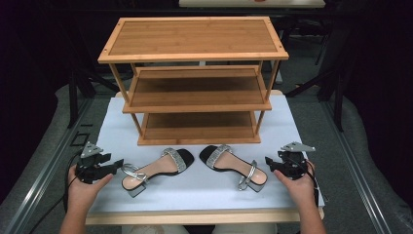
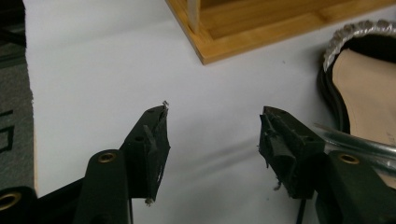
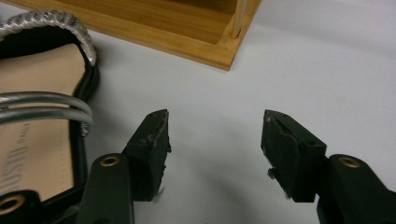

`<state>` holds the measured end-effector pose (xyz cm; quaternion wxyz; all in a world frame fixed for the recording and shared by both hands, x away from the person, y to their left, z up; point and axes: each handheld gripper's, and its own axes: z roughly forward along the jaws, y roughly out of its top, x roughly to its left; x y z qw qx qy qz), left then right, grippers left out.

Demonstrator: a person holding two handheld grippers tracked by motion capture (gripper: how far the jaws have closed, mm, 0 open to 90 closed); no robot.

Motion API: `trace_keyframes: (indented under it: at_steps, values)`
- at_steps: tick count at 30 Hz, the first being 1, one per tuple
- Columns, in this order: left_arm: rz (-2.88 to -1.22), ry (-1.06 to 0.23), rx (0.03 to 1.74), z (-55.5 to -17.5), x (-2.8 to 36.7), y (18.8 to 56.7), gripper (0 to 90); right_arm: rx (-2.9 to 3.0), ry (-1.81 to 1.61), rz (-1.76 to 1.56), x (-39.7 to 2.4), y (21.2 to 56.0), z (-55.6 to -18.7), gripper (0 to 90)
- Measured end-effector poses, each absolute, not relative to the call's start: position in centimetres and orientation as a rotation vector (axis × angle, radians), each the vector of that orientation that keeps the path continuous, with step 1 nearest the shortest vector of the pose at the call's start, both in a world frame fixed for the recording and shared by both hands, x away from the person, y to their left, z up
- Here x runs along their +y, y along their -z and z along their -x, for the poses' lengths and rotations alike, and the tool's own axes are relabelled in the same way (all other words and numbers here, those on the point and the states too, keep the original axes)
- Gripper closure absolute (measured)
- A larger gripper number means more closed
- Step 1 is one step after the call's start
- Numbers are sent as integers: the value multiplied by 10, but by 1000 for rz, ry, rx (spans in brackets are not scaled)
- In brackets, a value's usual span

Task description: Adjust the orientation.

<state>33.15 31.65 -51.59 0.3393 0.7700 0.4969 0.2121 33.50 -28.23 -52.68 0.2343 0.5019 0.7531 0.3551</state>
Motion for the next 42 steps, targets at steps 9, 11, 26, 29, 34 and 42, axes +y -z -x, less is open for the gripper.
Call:
trace_keyframes:
  at_steps: [9,11,26,29,34,42]
  values:
    - [-2025,-493,1258,-324,312,496,437,2149,-965,-1304,-268,511,-327,455]
    - [-2053,-486,1231,-322,310,491,437,2172,-977,-1299,-265,509,-327,464]
    - [-2025,-387,1233,-316,308,481,435,2212,-987,-1304,-261,508,-323,490]
    - [-2037,-378,1220,-313,306,474,431,2216,-981,-1294,-259,505,-321,487]
    - [-2067,-382,1175,-309,299,464,413,2248,-958,-1273,-250,501,-317,471]
    - [-2132,-315,1143,-325,287,452,392,2251,-992,-1258,-248,500,-314,465]
